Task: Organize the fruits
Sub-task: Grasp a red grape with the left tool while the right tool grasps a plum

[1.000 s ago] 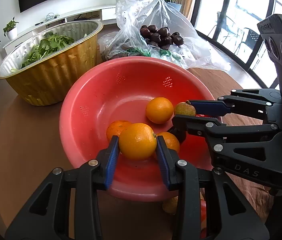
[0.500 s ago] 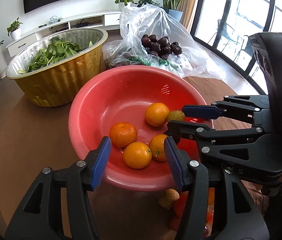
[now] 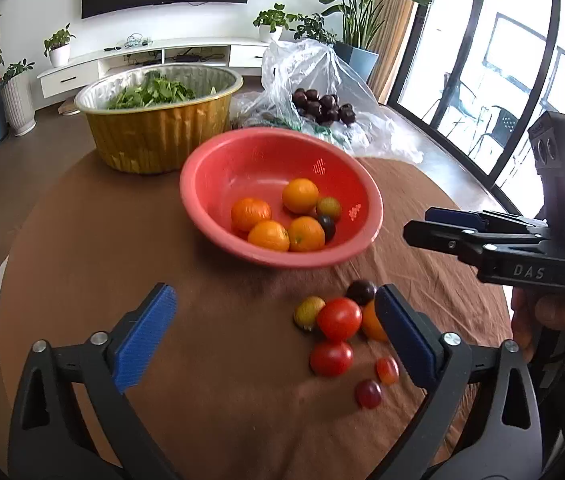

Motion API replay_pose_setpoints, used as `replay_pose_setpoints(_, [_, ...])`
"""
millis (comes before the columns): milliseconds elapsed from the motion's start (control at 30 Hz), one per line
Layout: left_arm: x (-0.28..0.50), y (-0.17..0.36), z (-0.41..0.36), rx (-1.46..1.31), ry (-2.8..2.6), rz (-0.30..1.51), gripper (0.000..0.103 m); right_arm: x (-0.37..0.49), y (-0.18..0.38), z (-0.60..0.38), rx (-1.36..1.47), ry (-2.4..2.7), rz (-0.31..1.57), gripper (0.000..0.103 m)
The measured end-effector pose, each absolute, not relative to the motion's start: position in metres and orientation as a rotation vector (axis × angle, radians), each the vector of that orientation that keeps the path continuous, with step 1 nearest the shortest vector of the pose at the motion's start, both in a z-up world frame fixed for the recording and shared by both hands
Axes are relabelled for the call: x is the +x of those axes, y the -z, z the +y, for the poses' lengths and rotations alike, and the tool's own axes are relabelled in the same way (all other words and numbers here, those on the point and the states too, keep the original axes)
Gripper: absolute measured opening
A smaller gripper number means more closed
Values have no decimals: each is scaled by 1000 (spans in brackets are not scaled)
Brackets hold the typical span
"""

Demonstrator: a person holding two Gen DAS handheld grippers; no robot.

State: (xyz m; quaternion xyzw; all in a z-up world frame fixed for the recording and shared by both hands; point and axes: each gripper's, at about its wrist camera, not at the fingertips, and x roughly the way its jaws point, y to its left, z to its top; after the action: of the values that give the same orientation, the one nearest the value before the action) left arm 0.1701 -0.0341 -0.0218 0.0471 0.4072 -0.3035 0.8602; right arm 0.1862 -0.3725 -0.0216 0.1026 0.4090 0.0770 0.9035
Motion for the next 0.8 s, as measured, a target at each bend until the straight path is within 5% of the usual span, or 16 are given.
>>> replay_pose_setpoints(633, [91,85,-76,286,656,1007,101,105,47,-375,333,-164,855,58])
replay_pose_setpoints(800, [93,88,-82,287,671,1026,79,103,50,-376,338,-164,861,55])
